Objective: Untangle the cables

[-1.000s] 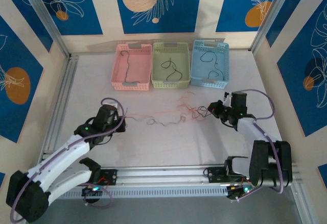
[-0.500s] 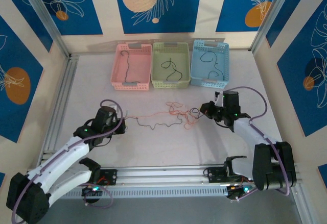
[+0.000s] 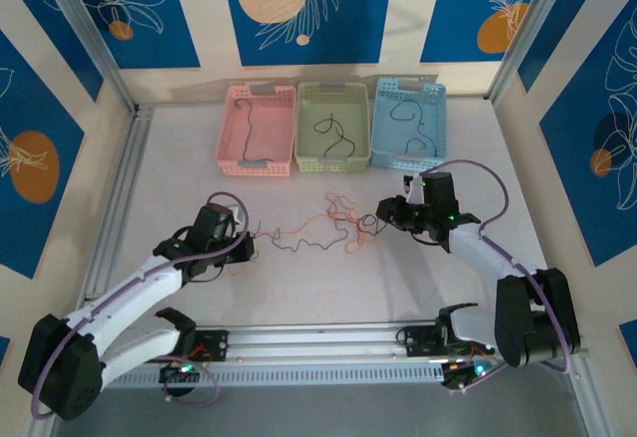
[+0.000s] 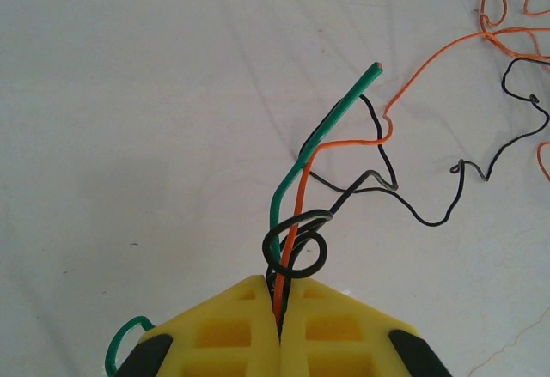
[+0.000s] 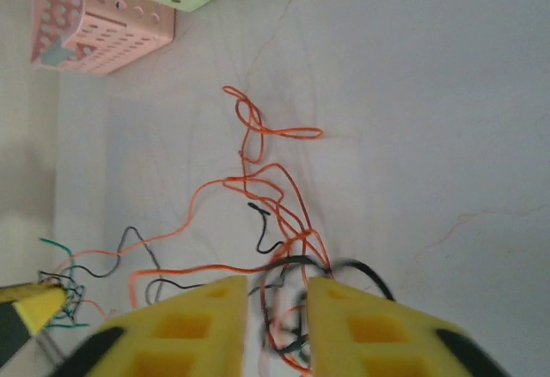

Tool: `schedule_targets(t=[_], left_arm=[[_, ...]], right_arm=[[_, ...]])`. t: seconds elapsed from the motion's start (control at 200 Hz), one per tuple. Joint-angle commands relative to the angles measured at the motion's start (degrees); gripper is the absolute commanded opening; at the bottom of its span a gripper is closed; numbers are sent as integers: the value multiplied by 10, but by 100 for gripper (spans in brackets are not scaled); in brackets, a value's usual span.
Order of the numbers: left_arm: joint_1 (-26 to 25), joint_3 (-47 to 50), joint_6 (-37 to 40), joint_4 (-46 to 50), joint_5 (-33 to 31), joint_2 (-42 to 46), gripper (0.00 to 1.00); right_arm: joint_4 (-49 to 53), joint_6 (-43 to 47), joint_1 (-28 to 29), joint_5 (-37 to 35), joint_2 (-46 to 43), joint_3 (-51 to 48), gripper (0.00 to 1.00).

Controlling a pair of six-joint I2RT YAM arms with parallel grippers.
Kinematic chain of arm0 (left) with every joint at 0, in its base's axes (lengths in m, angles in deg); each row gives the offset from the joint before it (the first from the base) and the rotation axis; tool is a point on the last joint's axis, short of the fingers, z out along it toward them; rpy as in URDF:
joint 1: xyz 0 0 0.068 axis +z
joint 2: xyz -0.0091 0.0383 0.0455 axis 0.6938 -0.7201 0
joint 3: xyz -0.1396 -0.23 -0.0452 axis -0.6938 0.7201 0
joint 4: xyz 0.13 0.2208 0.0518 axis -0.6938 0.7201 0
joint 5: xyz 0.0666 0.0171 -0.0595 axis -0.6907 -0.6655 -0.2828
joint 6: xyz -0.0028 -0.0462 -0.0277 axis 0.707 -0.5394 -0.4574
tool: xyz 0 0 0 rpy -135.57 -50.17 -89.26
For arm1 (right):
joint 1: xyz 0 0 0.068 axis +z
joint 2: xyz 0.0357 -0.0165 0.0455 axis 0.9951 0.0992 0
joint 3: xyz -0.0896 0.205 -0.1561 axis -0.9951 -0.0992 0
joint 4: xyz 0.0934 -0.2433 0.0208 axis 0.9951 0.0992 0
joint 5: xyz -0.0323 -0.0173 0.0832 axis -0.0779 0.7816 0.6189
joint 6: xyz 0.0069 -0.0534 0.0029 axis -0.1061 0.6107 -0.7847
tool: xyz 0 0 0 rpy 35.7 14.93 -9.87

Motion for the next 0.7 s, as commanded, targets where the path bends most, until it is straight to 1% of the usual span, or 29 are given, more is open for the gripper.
schedule_targets(t=[0.0, 0.07, 0.165, 0.245, 0.32, 0.485, 0.555, 0.595, 0.645, 0.695], left_arm=[[1, -18, 13, -2, 14, 9, 4], [1, -21, 15, -3, 18, 12, 4], [2, -26, 22, -3, 29, 15, 3], [2, -30, 26, -3, 35, 15, 3], [2, -33, 26, -2, 36, 16, 2], [2, -39, 24, 5, 29, 24, 2], [2, -40, 24, 9, 26, 26, 2], [2, -41, 25, 9, 27, 26, 2], [1, -40, 25, 10, 27, 25, 2], [2, -39, 25, 9, 27, 25, 2]], right_arm=[[36, 16, 3, -14, -9, 18, 36], [48, 27, 16, -33, -29, 24, 41], [49, 52, 48, -50, -63, 34, 43], [43, 81, 96, -53, -76, 49, 43], [44, 99, 144, -61, -67, 73, 43], [52, 86, 220, -55, 28, 136, 40], [88, 26, 242, -79, 83, 172, 40], [104, -6, 253, -67, 114, 190, 39], [102, -35, 271, -49, 145, 202, 38], [88, -62, 297, -64, 164, 202, 37]])
